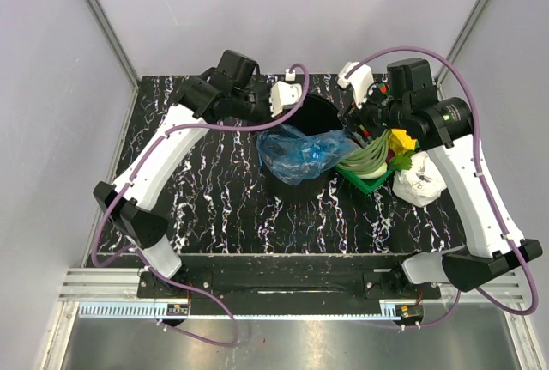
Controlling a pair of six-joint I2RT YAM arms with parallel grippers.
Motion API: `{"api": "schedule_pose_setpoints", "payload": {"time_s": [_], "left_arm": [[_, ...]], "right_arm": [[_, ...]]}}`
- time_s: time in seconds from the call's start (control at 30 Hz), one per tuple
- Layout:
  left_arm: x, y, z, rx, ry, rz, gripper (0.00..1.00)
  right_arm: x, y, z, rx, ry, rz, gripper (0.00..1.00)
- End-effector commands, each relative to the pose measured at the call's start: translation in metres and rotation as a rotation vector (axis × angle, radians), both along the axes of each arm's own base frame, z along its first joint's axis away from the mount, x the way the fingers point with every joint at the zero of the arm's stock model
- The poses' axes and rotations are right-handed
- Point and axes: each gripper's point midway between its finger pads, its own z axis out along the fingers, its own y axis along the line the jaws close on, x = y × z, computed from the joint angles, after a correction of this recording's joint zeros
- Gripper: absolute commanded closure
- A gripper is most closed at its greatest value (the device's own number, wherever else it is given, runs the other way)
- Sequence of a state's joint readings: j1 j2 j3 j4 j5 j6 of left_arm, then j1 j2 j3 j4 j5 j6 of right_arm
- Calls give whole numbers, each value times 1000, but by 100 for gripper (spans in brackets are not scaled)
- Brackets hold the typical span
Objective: Put the trash bags into the trash bin
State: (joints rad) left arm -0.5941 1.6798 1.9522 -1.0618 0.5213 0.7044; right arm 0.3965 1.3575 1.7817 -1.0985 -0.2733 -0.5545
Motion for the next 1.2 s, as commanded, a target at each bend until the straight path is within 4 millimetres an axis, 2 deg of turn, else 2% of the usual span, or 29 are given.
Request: {"api": "schedule_pose_setpoints", "payload": {"time_s": [0.0, 0.27, 0.4, 0.53, 0.63, 0.7, 0.87, 1.03, 1.17], "left_arm": [[9, -7, 36, -102, -56, 14, 97], [21, -9, 61, -188, -75, 112, 100], [28, -6, 67, -199, -94, 158, 100], [31, -3, 73, -220, -97, 188, 100], [30, 0, 79, -238, -102, 203, 100], [31, 3, 79, -238, -110, 213, 100], [39, 12, 81, -235, -124, 274, 100], [45, 20, 82, -237, -137, 327, 100], [43, 25, 89, -254, -151, 342, 100]], "right_arm": [[3, 3, 1, 8, 1, 25, 30], [8, 19, -9, 35, 44, 89, 30], [12, 24, -9, 38, 42, 116, 30], [14, 29, -17, 31, 73, 147, 31], [18, 31, -21, 26, 76, 153, 35], [22, 31, -20, 27, 67, 149, 42], [21, 31, -13, 26, 53, 160, 50], [16, 33, -6, 43, 49, 173, 50], [16, 33, -17, 35, 77, 176, 46]]}}
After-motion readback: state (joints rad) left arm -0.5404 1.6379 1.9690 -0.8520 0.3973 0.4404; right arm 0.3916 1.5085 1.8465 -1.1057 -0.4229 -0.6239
